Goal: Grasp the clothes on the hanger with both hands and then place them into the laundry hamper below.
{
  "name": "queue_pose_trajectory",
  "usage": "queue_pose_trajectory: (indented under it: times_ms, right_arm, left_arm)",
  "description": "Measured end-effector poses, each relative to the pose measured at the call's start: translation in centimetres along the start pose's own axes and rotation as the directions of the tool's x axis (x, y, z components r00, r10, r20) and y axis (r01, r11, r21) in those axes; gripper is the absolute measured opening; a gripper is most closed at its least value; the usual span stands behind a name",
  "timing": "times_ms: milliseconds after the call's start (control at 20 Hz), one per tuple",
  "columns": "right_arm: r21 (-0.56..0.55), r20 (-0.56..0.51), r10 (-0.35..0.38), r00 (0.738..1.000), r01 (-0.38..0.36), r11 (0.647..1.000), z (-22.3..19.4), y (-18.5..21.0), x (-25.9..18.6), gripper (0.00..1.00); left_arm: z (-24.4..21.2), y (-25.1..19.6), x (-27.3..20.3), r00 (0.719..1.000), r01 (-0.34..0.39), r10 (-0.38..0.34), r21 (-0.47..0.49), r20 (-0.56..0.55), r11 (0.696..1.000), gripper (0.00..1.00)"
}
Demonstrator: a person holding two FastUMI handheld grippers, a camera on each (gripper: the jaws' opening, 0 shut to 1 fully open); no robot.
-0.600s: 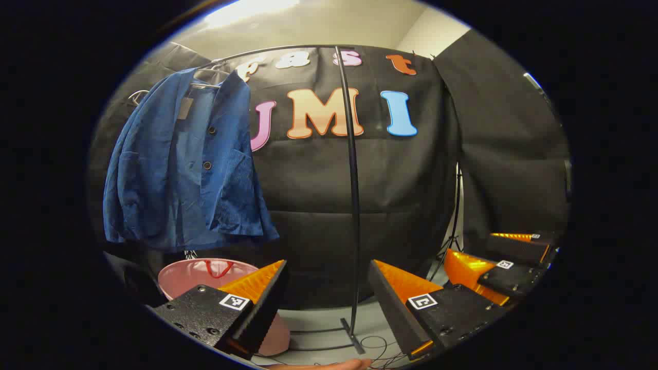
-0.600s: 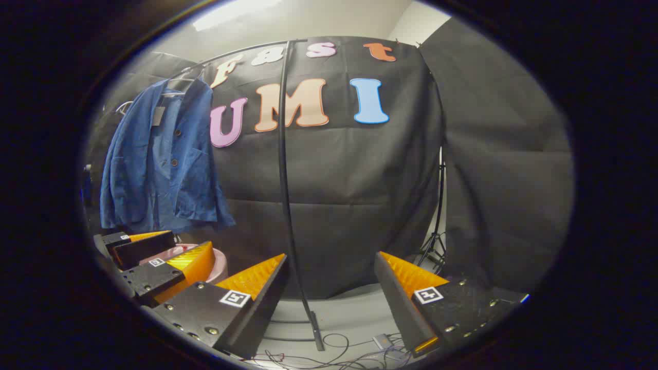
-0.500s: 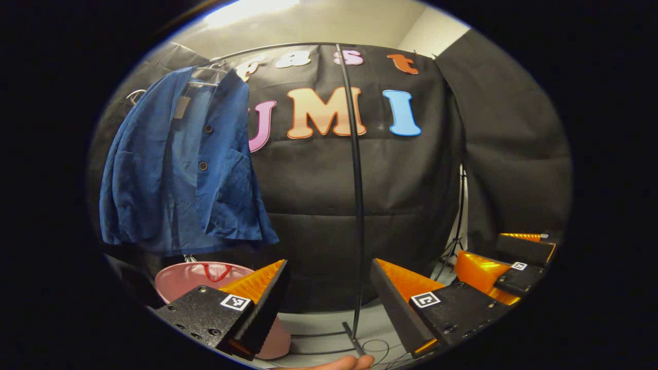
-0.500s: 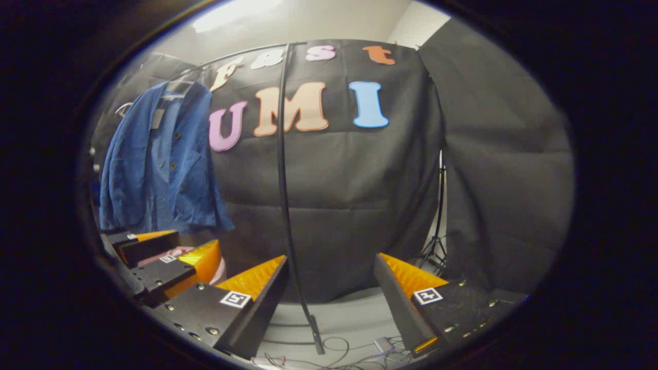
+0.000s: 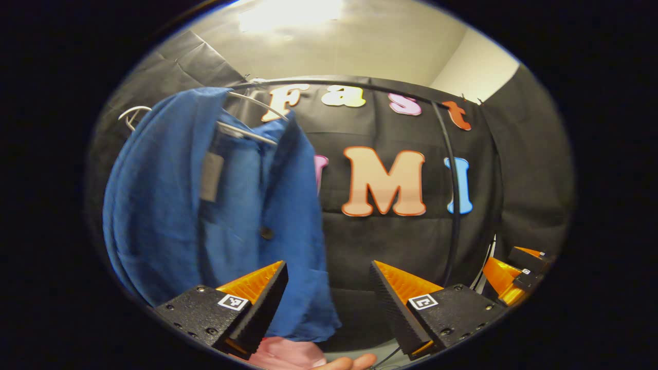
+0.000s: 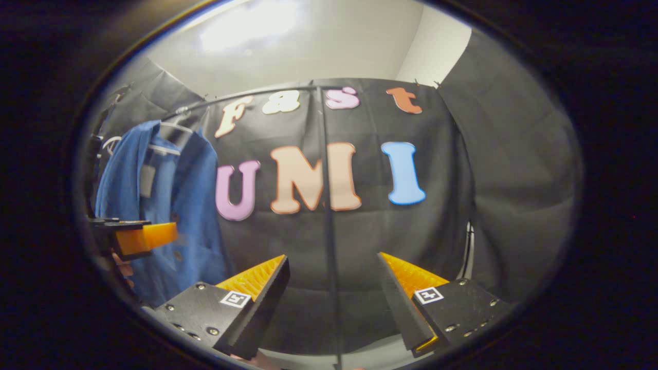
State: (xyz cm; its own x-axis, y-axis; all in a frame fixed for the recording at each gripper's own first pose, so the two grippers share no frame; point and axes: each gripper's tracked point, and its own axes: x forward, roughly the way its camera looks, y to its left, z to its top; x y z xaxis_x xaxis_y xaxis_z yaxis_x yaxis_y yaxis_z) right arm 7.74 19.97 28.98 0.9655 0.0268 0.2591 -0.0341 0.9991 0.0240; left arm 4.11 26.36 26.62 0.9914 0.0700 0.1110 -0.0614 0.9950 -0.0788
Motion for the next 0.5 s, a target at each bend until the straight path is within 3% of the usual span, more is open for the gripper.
queue_pose_trajectory:
  times_ms: [50, 150, 200, 250, 300, 400, 500]
  right_arm:
    - [-0.021, -0.003, 0.020, 1.000, -0.020, 1.000, 2.0, 3.1, -0.3, 0.95]
    - [-0.066, -0.015, 0.056, 0.998, -0.057, 0.996, 6.7, 10.3, -0.3, 1.00]
    - [-0.079, -0.045, 0.060, 0.997, -0.064, 0.995, 7.8, 13.7, -0.7, 0.95]
    - [-0.075, -0.081, 0.071, 0.994, -0.077, 0.994, 8.9, 16.8, -1.3, 1.00]
    - [-0.057, -0.106, 0.105, 0.989, -0.111, 0.992, 9.8, 20.5, -2.0, 0.95]
    - [-0.025, -0.110, 0.190, 0.976, -0.193, 0.981, 12.5, 27.2, -2.8, 0.96]
    - [-0.013, -0.114, 0.226, 0.967, -0.229, 0.973, 14.5, 31.1, -4.1, 0.96]
  left_arm:
    - [3.1, 2.4, -1.0, 1.000, 0.000, 0.001, -0.009, 0.022, 1.000, 0.92]
    - [8.9, 6.5, -4.0, 0.998, 0.030, -0.030, 0.000, 0.055, 1.000, 0.96]
    - [11.6, 8.2, -5.4, 0.996, 0.049, -0.050, 0.013, 0.073, 0.999, 0.92]
    - [13.9, 10.0, -6.3, 0.994, 0.057, -0.058, 0.018, 0.095, 0.998, 0.92]
    - [15.6, 11.9, -7.1, 0.994, 0.047, -0.051, 0.038, 0.098, 0.998, 0.92]
    - [18.9, 15.4, -7.5, 0.991, 0.019, -0.027, 0.063, 0.129, 0.998, 0.92]
    - [20.0, 17.0, -7.8, 0.994, 0.036, -0.045, 0.091, 0.097, 0.995, 0.92]
